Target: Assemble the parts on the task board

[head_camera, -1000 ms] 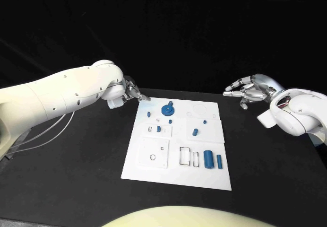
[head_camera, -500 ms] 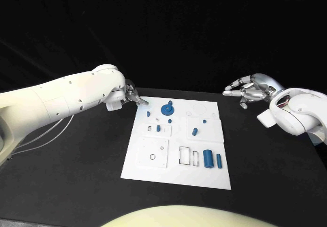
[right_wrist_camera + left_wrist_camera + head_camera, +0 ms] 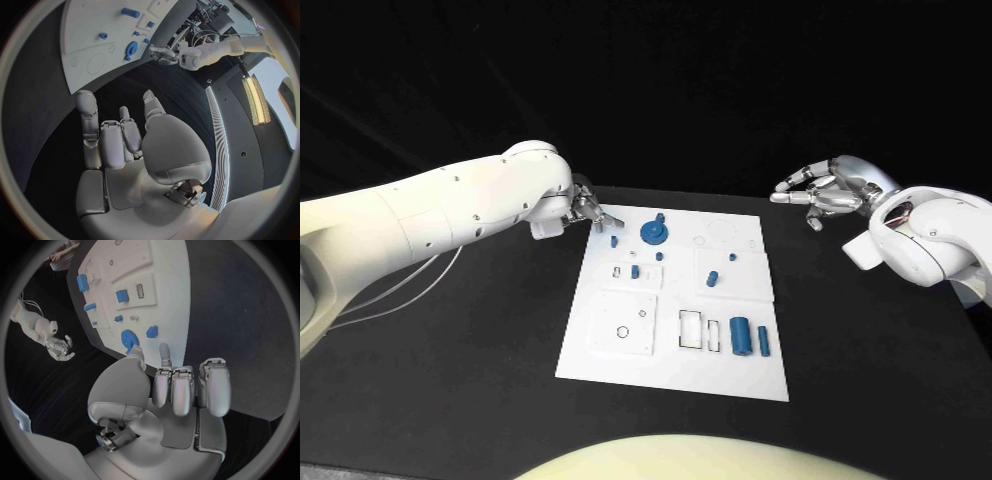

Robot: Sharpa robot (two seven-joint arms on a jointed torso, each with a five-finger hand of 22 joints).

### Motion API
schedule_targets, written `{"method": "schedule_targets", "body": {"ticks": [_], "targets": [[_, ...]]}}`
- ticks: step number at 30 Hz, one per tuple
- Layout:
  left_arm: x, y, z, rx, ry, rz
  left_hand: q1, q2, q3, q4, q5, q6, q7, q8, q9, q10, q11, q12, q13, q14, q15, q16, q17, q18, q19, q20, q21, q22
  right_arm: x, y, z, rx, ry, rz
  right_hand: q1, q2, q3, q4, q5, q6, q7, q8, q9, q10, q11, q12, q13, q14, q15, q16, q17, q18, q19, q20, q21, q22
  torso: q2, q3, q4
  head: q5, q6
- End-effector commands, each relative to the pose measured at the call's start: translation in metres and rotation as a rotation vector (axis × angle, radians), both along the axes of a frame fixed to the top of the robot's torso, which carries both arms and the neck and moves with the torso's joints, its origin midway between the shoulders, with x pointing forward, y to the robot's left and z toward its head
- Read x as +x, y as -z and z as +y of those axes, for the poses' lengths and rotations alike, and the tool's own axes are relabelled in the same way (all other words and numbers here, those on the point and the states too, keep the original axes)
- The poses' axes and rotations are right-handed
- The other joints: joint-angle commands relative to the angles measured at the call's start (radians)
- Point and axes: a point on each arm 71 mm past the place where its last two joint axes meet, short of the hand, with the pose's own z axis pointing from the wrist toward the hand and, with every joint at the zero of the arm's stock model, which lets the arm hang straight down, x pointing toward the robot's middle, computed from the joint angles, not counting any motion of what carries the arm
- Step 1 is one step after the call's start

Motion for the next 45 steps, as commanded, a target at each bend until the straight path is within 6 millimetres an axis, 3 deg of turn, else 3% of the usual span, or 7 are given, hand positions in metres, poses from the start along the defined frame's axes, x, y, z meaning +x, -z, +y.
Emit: {"method": "schedule_targets", "body": {"ticks": [1, 17, 30, 45], "targets": [[-0.0020, 0.0037, -0.0059, -0.017, 0.039, 0.032, 0.009, 0.014, -0.012, 0.000, -0.004, 0.010, 0.008, -0.025, -0.016, 0.021, 0.011, -0.009, 0.135, 0.103, 0.012, 0.002, 0.263, 0.001, 0.014, 0.011, -0.012, 0.124, -0.0003, 0.0004, 0.0015, -0.001, -0.013, 0.001, -0.002, 0.009, -0.006, 0.002, 0.003, -0.006, 0.002, 0.004, 0.001, -0.001, -0.002, 0.001, 0.007, 0.024, 0.002, -0.004, 0.002, 0.019, -0.005, 0.000, -0.003, 0.001, 0.000, -0.0003, 0.0003, 0.000, -0.002], [-0.0024, 0.0117, -0.0111, 0.001, 0.056, 0.037, 0.039, 0.028, -0.013, -0.002, -0.004, 0.027, 0.013, -0.057, -0.035, 0.011, 0.017, -0.015, 0.123, 0.103, 0.018, 0.002, 0.263, 0.004, 0.005, 0.018, -0.020, 0.115, -0.0005, 0.0005, 0.0019, -0.001, -0.014, 0.000, -0.002, 0.009, -0.006, 0.002, 0.003, -0.006, 0.002, 0.004, 0.001, -0.001, -0.002, 0.001, 0.007, 0.024, 0.002, -0.004, 0.002, 0.019, -0.005, 0.000, -0.003, 0.001, 0.000, 0.0004, -0.0003, -0.004, -0.004], [-0.0009, 0.0120, -0.0085, 0.005, 0.047, 0.035, 0.110, 0.050, 0.035, -0.003, -0.003, 0.045, 0.013, -0.084, -0.050, 0.007, 0.017, -0.018, 0.118, 0.103, 0.018, 0.002, 0.263, 0.004, 0.004, 0.021, -0.020, 0.117, -0.0005, 0.0005, 0.0026, 0.000, -0.016, 0.001, -0.002, 0.009, -0.006, 0.002, 0.003, -0.006, 0.002, 0.004, 0.001, -0.001, -0.002, 0.001, 0.007, 0.024, 0.002, -0.004, 0.002, 0.019, -0.005, 0.000, -0.003, 0.001, 0.000, 0.0000, -0.0016, -0.005, -0.006], [-0.0001, 0.0124, -0.0107, 0.015, 0.050, 0.040, 0.130, 0.046, 0.053, -0.004, -0.003, 0.049, 0.013, -0.091, -0.053, 0.007, 0.016, -0.018, 0.119, 0.103, 0.018, 0.002, 0.263, 0.004, 0.006, 0.021, -0.018, 0.119, -0.0006, 0.0006, 0.0035, 0.000, -0.018, 0.001, -0.002, 0.009, -0.006, 0.002, 0.003, -0.006, 0.002, 0.004, 0.001, -0.001, -0.002, 0.001, 0.007, 0.024, 0.002, -0.004, 0.002, 0.019, -0.005, 0.000, -0.003, 0.001, 0.000, 0.0003, -0.0001, -0.009, -0.009]]}}
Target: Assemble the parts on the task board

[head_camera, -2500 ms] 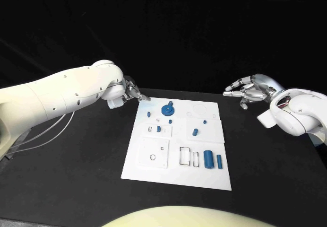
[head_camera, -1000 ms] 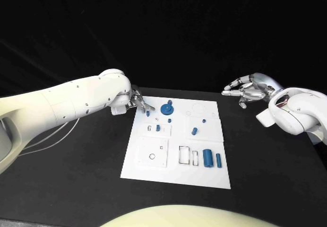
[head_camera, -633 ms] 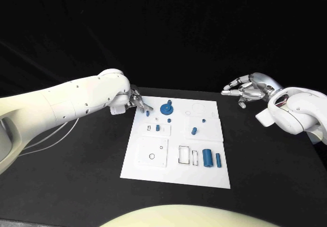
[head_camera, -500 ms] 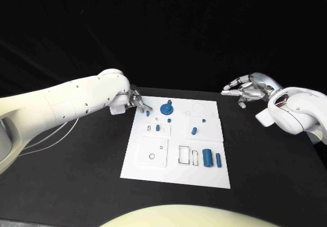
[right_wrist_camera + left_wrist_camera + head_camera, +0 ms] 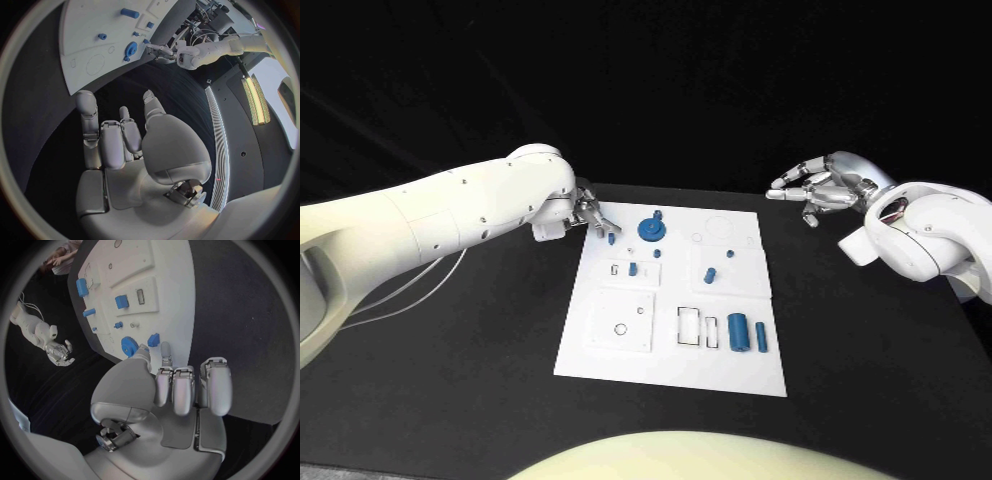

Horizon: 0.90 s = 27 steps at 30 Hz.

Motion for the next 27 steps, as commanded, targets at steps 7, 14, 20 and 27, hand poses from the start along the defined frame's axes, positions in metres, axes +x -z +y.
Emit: {"method": "schedule_targets", "body": {"ticks": [7, 14, 20, 27], "targets": [[-0.0006, 0.0008, -0.0039, 0.008, 0.025, 0.011, 0.008, 0.000, 0.005, 0.000, -0.004, 0.006, -0.001, -0.006, -0.001, 0.010, 0.006, -0.005, 0.118, 0.105, 0.009, 0.002, 0.263, 0.004, 0.005, 0.006, -0.002, 0.119, -0.0001, 0.0002, 0.0030, 0.000, -0.016, 0.000, -0.002, 0.009, -0.006, 0.002, 0.004, -0.006, 0.002, 0.004, 0.001, -0.001, -0.002, 0.001, 0.007, 0.024, 0.002, -0.004, 0.002, 0.019, -0.005, 0.000, -0.003, 0.001, 0.000, -0.0001, 0.0003, -0.001, -0.002], [-0.0009, 0.0014, -0.0055, 0.012, 0.034, 0.024, 0.009, 0.000, 0.009, 0.000, -0.004, 0.009, -0.002, -0.006, -0.001, 0.012, 0.005, -0.004, 0.120, 0.105, 0.009, 0.002, 0.263, 0.003, 0.006, 0.006, 0.000, 0.122, 0.0000, 0.0002, 0.0043, 0.001, -0.019, 0.000, -0.002, 0.009, -0.006, 0.002, 0.004, -0.006, 0.002, 0.004, 0.001, -0.001, -0.002, 0.001, 0.007, 0.024, 0.002, -0.004, 0.002, 0.019, -0.005, 0.000, -0.003, 0.001, 0.000, 0.0002, -0.0006, -0.003, -0.004], [-0.0007, 0.0019, -0.0068, 0.014, 0.037, 0.028, 0.013, -0.001, 0.012, 0.000, -0.004, 0.011, -0.003, -0.007, -0.001, 0.011, 0.005, -0.004, 0.119, 0.105, 0.009, 0.002, 0.263, 0.003, 0.007, 0.006, 0.000, 0.122, -0.0002, 0.0002, 0.0044, 0.001, -0.020, 0.000, -0.002, 0.009, -0.006, 0.002, 0.004, -0.006, 0.002, 0.004, 0.001, -0.001, -0.002, 0.001, 0.007, 0.024, 0.002, -0.004, 0.002, 0.019, -0.005, 0.000, -0.003, 0.001, 0.000, -0.0005, -0.0004, -0.005, -0.007], [-0.0006, 0.0022, -0.0072, 0.015, 0.038, 0.029, 0.019, -0.002, 0.018, -0.001, -0.003, 0.014, -0.004, -0.008, -0.002, 0.011, 0.004, -0.005, 0.118, 0.105, 0.008, 0.002, 0.263, 0.003, 0.006, 0.006, 0.000, 0.121, -0.0003, 0.0002, 0.0046, 0.001, -0.020, 0.000, -0.002, 0.009, -0.006, 0.002, 0.004, -0.006, 0.002, 0.004, 0.001, -0.001, -0.002, 0.001, 0.007, 0.024, 0.002, -0.004, 0.002, 0.019, -0.005, 0.000, -0.003, 0.001, 0.000, -0.0001, 0.0004, -0.006, -0.009]]}}
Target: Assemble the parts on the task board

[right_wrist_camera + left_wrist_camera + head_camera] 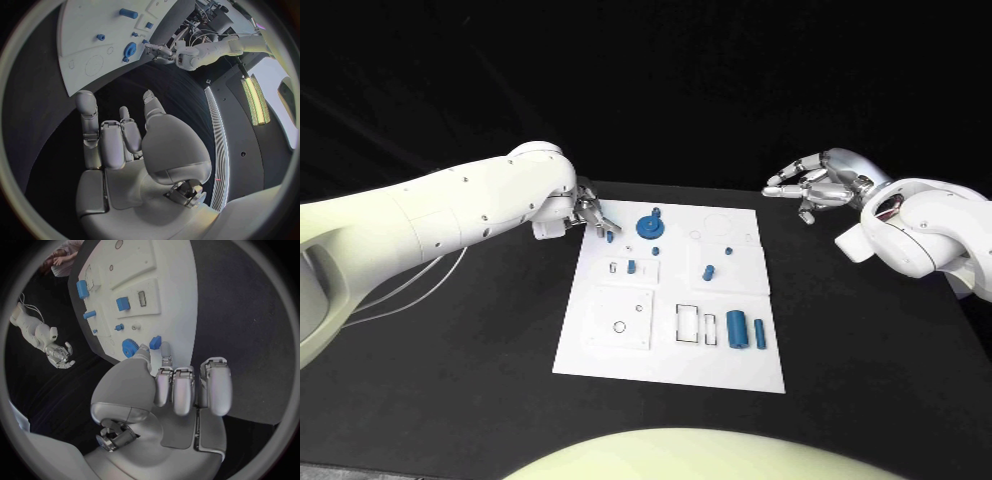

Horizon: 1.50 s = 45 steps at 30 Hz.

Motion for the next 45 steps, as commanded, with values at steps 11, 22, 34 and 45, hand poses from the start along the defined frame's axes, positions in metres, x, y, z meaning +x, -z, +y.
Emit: {"method": "schedule_targets", "body": {"ticks": [11, 22, 34, 45], "targets": [[-0.001, 0.001, -0.003, 0.004, 0.023, 0.009, 0.078, 0.006, 0.061, -0.015, -0.003, 0.014, -0.006, -0.013, -0.004, 0.011, -0.001, -0.006, 0.118, 0.105, 0.004, 0.002, 0.263, 0.003, 0.006, 0.003, 0.001, 0.123, 0.000, 0.000, 0.003, 0.000, -0.016, 0.000, -0.002, 0.009, -0.006, 0.002, 0.004, -0.006, 0.002, 0.004, 0.001, -0.001, -0.002, 0.001, 0.007, 0.024, 0.002, -0.004, 0.002, 0.019, -0.005, 0.000, -0.003, 0.001, -0.001, -0.0004, 0.0006, -0.001, -0.003], [-0.001, 0.001, -0.004, -0.017, 0.021, 0.011, 0.232, 0.019, 0.215, -0.085, -0.002, 0.002, -0.014, -0.035, -0.011, 0.008, -0.011, -0.010, 0.115, 0.105, -0.006, 0.002, 0.263, 0.003, 0.006, -0.005, 0.001, 0.125, 0.000, 0.000, 0.003, 0.000, -0.016, 0.000, -0.001, 0.012, -0.010, 0.002, 0.007, -0.009, 0.002, 0.008, 0.001, 0.001, -0.002, 0.003, 0.009, 0.025, 0.002, -0.005, 0.002, 0.019, -0.004, -0.001, -0.006, 0.000, -0.001, -0.0004, 0.0011, 0.000, -0.004], [-0.001, 0.001, -0.003, -0.035, 0.011, 0.018, 0.203, -0.100, 0.553, -0.108, -0.004, -0.002, 0.002, -0.030, 0.007, 0.007, 0.002, -0.015, 0.113, 0.105, 0.006, 0.002, 0.263, 0.003, 0.006, 0.002, 0.000, 0.127, 0.000, 0.000, 0.002, -0.001, -0.015, 0.001, -0.001, 0.012, -0.010, 0.002, 0.007, -0.009, 0.002, 0.008, 0.001, 0.001, -0.002, 0.003, 0.009, 0.025, 0.002, -0.005, 0.002, 0.019, -0.004, -0.001, -0.006, 0.000, -0.001, 0.0000, 0.0014, 0.001, -0.004], [-0.017, -0.008, 0.008, -0.126, -0.026, 0.003, 0.107, -0.168, 0.746, -0.155, -0.004, 0.002, -0.001, 0.000, 0.038, 0.014, 0.000, -0.016, 0.116, 0.105, 0.004, 0.002, 0.263, 0.002, 0.008, 0.001, 0.001, 0.130, 0.001, 0.000, 0.000, -0.003, -0.010, 0.001, -0.001, 0.012, -0.010, 0.002, 0.007, -0.009, 0.002, 0.008, 0.001, 0.001, -0.002, 0.003, 0.009, 0.025, 0.002, -0.005, 0.002, 0.019, -0.004, -0.001, -0.006, 0.000, -0.004, 0.0004, 0.0051, 0.003, -0.006]]}}
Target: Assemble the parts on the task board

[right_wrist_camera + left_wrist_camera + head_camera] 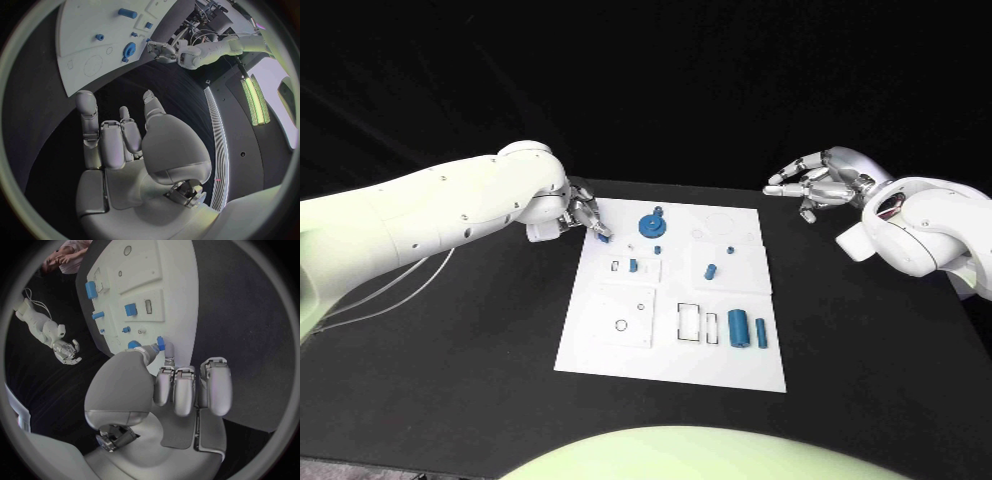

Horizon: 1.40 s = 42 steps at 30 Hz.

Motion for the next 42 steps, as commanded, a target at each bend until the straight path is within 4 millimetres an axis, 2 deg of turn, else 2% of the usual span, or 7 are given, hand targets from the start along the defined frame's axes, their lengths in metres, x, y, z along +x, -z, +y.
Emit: {"method": "schedule_targets", "body": {"ticks": [1, 6, 10, 21, 26, 30, 42], "targets": [[-0.007, -0.007, -0.002, -0.066, -0.023, -0.017, -0.022, 0.002, 0.138, -0.124, 0.003, 0.012, -0.007, 0.009, 0.004, 0.010, -0.001, 0.002, 0.116, 0.104, 0.001, 0.002, 0.263, 0.002, 0.008, 0.001, 0.001, 0.130, 0.000, 0.000, 0.000, -0.003, -0.007, 0.000, -0.001, 0.012, -0.005, -0.002, 0.003, -0.009, 0.002, 0.001, 0.001, 0.001, -0.002, 0.003, 0.009, 0.025, 0.002, -0.005, 0.001, 0.019, -0.004, -0.001, -0.006, 0.000, -0.002, 0.0004, 0.0028, 0.000, -0.001], [-0.020, -0.016, -0.002, -0.096, -0.014, -0.046, -0.042, -0.014, 0.174, -0.142, 0.003, 0.014, -0.009, 0.020, 0.013, 0.014, -0.004, 0.003, 0.119, 0.104, -0.001, 0.002, 0.263, 0.002, 0.011, -0.001, 0.003, 0.133, 0.000, 0.001, -0.001, -0.003, -0.006, 0.002, -0.001, 0.012, -0.007, -0.002, 0.003, -0.009, 0.002, 0.002, 0.001, 0.002, -0.002, 0.004, 0.009, 0.025, 0.002, -0.006, 0.001, 0.019, -0.004, -0.001, -0.006, 0.000, -0.006, 0.0016, 0.0086, 0.000, -0.003], [-0.028, -0.020, -0.005, -0.102, 0.011, -0.071, -0.048, -0.021, 0.187, -0.150, 0.003, 0.014, -0.010, 0.024, 0.016, 0.014, -0.005, 0.002, 0.117, 0.104, -0.002, 0.002, 0.263, 0.002, 0.011, -0.002, 0.002, 0.133, 0.000, 0.002, 0.000, -0.003, -0.007, 0.004, -0.001, 0.012, -0.007, -0.002, 0.003, -0.009, 0.002, 0.002, 0.001, 0.002, -0.002, 0.004, 0.009, 0.025, 0.002, -0.006, 0.001, 0.019, -0.004, -0.001, -0.007, 0.000, -0.007, 0.0001, 0.0108, 0.000, -0.005], [-0.040, -0.017, -0.018, -0.068, 0.095, -0.143, -0.050, -0.049, 0.208, -0.171, 0.003, 0.016, -0.011, 0.030, 0.022, 0.016, -0.006, 0.002, 0.118, 0.104, -0.004, 0.002, 0.263, 0.000, 0.014, -0.004, 0.006, 0.137, -0.001, 0.005, 0.000, -0.001, -0.008, 0.009, -0.006, 0.021, -0.015, 0.004, 0.025, -0.013, 0.001, 0.009, 0.001, 0.002, -0.003, 0.003, 0.006, 0.026, 0.001, -0.008, 0.002, 0.019, -0.002, -0.001, -0.012, -0.002, -0.005, 0.0002, 0.0093, 0.007, -0.006], [-0.047, -0.005, -0.024, -0.039, 0.113, -0.137, -0.052, -0.055, 0.211, -0.173, 0.003, 0.020, -0.012, 0.032, 0.022, 0.019, -0.007, 0.004, 0.121, 0.104, -0.004, 0.002, 0.263, -0.001, 0.017, -0.004, 0.009, 0.142, -0.001, 0.005, 0.000, 0.000, -0.008, 0.008, -0.006, 0.021, -0.016, 0.005, 0.030, -0.014, 0.001, 0.011, 0.001, 0.001, -0.003, 0.002, 0.005, 0.026, 0.001, -0.009, 0.000, 0.020, -0.003, -0.001, -0.015, -0.003, -0.005, 0.0013, 0.0091, 0.007, -0.008], [-0.049, 0.003, -0.027, -0.018, 0.122, -0.120, -0.055, -0.059, 0.214, -0.174, 0.003, 0.025, -0.014, 0.035, 0.023, 0.021, -0.008, 0.005, 0.124, 0.104, -0.005, 0.002, 0.263, -0.001, 0.019, -0.005, 0.010, 0.143, -0.001, 0.005, 0.000, 0.002, -0.006, 0.004, -0.006, 0.021, -0.018, 0.004, 0.033, -0.015, 0.001, 0.011, 0.001, -0.005, -0.003, -0.003, -0.001, 0.024, 0.001, -0.014, -0.007, 0.021, -0.006, -0.001, -0.022, -0.009, -0.004, 0.0005, 0.0078, 0.008, -0.009], [-0.049, 0.011, -0.029, 0.022, 0.131, -0.082, -0.062, -0.059, 0.223, -0.171, 0.003, 0.031, -0.017, 0.041, 0.026, 0.023, -0.011, 0.005, 0.125, 0.104, -0.007, 0.002, 0.263, -0.002, 0.020, -0.006, 0.012, 0.145, 0.000, 0.005, 0.000, 0.006, -0.002, -0.006, -0.004, 0.020, -0.020, 0.004, 0.037, -0.019, 0.002, 0.013, 0.001, -0.016, -0.002, -0.015, -0.013, 0.019, 0.002, -0.027, -0.023, 0.024, -0.015, -0.001, -0.040, -0.022, -0.005, 0.0015, 0.0087, 0.007, -0.012]]}}
